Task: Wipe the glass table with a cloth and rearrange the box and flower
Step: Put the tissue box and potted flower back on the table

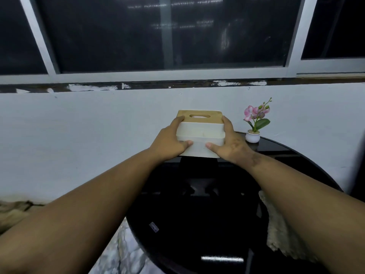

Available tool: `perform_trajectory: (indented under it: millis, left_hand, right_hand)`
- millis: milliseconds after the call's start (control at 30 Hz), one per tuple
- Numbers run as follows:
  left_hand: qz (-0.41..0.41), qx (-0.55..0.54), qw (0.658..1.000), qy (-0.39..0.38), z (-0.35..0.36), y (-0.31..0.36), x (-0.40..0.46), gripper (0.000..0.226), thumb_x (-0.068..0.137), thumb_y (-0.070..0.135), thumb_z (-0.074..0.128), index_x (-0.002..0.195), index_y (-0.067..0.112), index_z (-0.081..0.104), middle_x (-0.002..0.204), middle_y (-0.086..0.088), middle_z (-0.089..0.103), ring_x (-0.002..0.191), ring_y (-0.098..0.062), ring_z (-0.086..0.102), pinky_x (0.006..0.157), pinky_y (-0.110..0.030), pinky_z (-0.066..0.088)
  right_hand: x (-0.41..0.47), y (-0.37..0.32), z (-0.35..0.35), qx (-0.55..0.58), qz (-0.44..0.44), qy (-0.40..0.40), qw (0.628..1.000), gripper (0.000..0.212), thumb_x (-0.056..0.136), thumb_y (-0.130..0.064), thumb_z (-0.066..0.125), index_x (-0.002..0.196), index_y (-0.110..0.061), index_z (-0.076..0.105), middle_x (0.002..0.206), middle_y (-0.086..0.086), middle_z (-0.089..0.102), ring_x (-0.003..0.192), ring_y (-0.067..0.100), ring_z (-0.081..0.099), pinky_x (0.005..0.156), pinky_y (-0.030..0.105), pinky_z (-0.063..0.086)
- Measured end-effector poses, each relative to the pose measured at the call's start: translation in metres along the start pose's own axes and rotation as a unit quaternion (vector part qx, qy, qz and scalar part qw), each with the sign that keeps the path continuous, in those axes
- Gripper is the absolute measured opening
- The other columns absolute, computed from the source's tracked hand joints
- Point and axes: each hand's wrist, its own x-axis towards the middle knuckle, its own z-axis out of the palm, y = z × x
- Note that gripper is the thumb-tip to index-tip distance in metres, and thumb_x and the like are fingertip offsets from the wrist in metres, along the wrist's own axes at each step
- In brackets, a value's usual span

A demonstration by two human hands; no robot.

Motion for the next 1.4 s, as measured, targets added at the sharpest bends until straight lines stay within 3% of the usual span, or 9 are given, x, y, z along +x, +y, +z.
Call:
perform_trajectory:
  millis: [267, 433, 533, 667, 833, 1400]
  left_hand:
    - [-0.032, -0.011, 0.999, -0.009, -0.028, -0.016, -0.079, 0.080, 0.085, 0.042, 0.070, 0.150, 0.039, 0.024, 0.143, 0.000, 0.050, 0.123, -0.023, 0.052, 0.098, -0.027, 0.039]
    - [-0.059, -0.025, 0.998, -0.006, -0.028, -0.026, -0.101, 0.083, 0.080, 0.048, 0.070, 0.148, 0.044, 0.022, 0.141, 0.003, 0.052, 0.123, -0.022, 0.054, 0.104, -0.039, 0.045]
    - [-0.060, -0.043, 0.997, -0.006, -0.022, -0.028, -0.104, 0.084, 0.083, 0.042, 0.072, 0.151, 0.038, 0.023, 0.145, 0.001, 0.050, 0.128, -0.022, 0.051, 0.107, -0.035, 0.042]
    - [-0.060, -0.053, 0.997, -0.005, -0.015, -0.028, -0.097, 0.082, 0.088, 0.035, 0.070, 0.153, 0.033, 0.021, 0.147, 0.001, 0.048, 0.129, -0.022, 0.050, 0.099, -0.025, 0.038]
    - [-0.068, -0.059, 0.996, -0.009, -0.010, -0.027, -0.083, 0.083, 0.088, 0.033, 0.069, 0.155, 0.031, 0.019, 0.149, -0.001, 0.046, 0.133, -0.023, 0.048, 0.102, -0.025, 0.034]
    - [-0.089, -0.063, 0.994, -0.026, -0.013, -0.028, -0.073, 0.086, 0.087, 0.035, 0.072, 0.155, 0.032, 0.019, 0.152, -0.002, 0.041, 0.134, -0.022, 0.044, 0.102, -0.023, 0.031]
  right_hand:
    - [-0.062, -0.032, 0.030, 0.017, -0.008, -0.027, 0.999, 0.105, 0.083, -0.040, 0.074, 0.155, -0.027, -0.001, 0.141, 0.013, 0.049, 0.126, 0.030, 0.050, 0.098, 0.025, 0.034]
    - [-0.076, -0.036, 0.044, 0.029, -0.011, -0.032, 0.999, 0.106, 0.082, -0.036, 0.076, 0.155, -0.027, 0.000, 0.140, 0.012, 0.051, 0.124, 0.028, 0.051, 0.094, 0.021, 0.032]
    - [-0.078, -0.034, 0.049, 0.040, -0.009, -0.035, 0.999, 0.105, 0.083, -0.032, 0.076, 0.155, -0.027, 0.000, 0.141, 0.011, 0.049, 0.126, 0.027, 0.049, 0.095, 0.020, 0.030]
    - [-0.071, -0.027, 0.051, 0.048, 0.000, -0.036, 0.998, 0.105, 0.082, -0.035, 0.076, 0.155, -0.029, 0.000, 0.143, 0.012, 0.047, 0.128, 0.028, 0.048, 0.101, 0.025, 0.033]
    - [-0.057, -0.025, 0.051, 0.048, 0.003, -0.039, 0.998, 0.104, 0.083, -0.031, 0.076, 0.156, -0.023, 0.001, 0.144, 0.011, 0.046, 0.129, 0.027, 0.047, 0.092, 0.017, 0.028]
    - [-0.043, -0.022, 0.054, 0.049, -0.003, -0.038, 0.998, 0.104, 0.084, -0.027, 0.075, 0.154, -0.027, -0.002, 0.141, 0.010, 0.048, 0.128, 0.027, 0.047, 0.094, 0.018, 0.027]
